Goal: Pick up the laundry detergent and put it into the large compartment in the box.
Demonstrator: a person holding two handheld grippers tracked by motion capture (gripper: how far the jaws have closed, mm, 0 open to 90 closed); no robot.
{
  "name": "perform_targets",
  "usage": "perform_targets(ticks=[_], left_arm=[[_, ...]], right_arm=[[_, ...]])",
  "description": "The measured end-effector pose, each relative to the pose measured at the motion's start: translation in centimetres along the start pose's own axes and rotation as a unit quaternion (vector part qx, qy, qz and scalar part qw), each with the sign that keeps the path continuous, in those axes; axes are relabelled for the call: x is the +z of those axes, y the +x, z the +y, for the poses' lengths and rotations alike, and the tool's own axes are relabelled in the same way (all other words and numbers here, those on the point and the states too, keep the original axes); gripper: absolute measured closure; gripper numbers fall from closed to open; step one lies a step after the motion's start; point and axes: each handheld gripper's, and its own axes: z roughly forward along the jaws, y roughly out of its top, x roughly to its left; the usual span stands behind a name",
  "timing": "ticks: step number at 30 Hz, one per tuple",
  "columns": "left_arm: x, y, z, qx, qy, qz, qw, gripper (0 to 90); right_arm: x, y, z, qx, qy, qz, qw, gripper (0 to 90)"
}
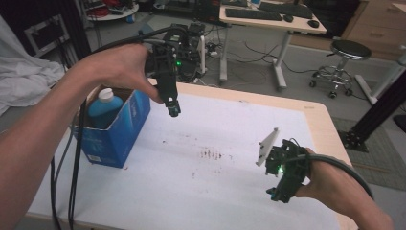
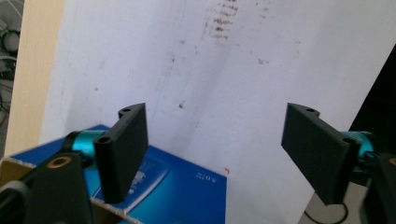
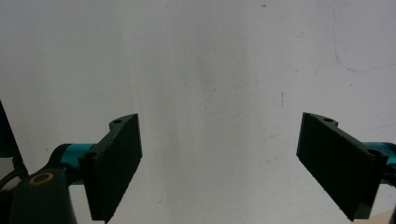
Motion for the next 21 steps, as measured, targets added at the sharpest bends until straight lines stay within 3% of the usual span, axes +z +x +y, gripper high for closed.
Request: perform_targets(ticks=[6,11,15,21], left_arm=[[1.8,-1.5,1.4,0.030,0.016,0.009,0.9994,18.5],[3.7,-2.4,1.9,0.043,0.013,-0.003,0.9990,17.4],[5.0,-3.4,2.2,0.068,0.013,-0.017,0.9975,17.5],[7.1,-4.8,2.6,0.097,0.015,-0.019,0.9950,17.4]], right_arm=[[-0.3,0.0,-0.1,0.001,-0.001,-0.001,1.0000,13.3],[-0.5,-0.1,-0.1,0.001,0.000,-0.001,1.0000,13.3],[-0.6,-0.2,0.0,-0.001,-0.001,-0.002,1.0000,13.3],[-0.6,-0.5,0.3,-0.003,-0.003,-0.005,1.0000,13.3]])
